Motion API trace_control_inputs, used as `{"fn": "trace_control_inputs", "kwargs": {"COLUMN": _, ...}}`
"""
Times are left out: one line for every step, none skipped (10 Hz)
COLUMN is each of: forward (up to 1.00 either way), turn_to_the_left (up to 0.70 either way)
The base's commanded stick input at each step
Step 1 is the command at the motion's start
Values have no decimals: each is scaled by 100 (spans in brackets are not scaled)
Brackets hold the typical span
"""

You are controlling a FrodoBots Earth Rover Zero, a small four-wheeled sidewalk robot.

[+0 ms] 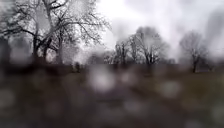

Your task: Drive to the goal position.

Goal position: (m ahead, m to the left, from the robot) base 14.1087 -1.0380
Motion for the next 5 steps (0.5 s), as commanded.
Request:
{"fn": "trace_control_inputs", "kwargs": {"forward": 70, "turn_to_the_left": 35}}
{"fn": "trace_control_inputs", "kwargs": {"forward": 70, "turn_to_the_left": 35}}
{"fn": "trace_control_inputs", "kwargs": {"forward": 70, "turn_to_the_left": 35}}
{"fn": "trace_control_inputs", "kwargs": {"forward": 70, "turn_to_the_left": 35}}
{"fn": "trace_control_inputs", "kwargs": {"forward": 70, "turn_to_the_left": 35}}
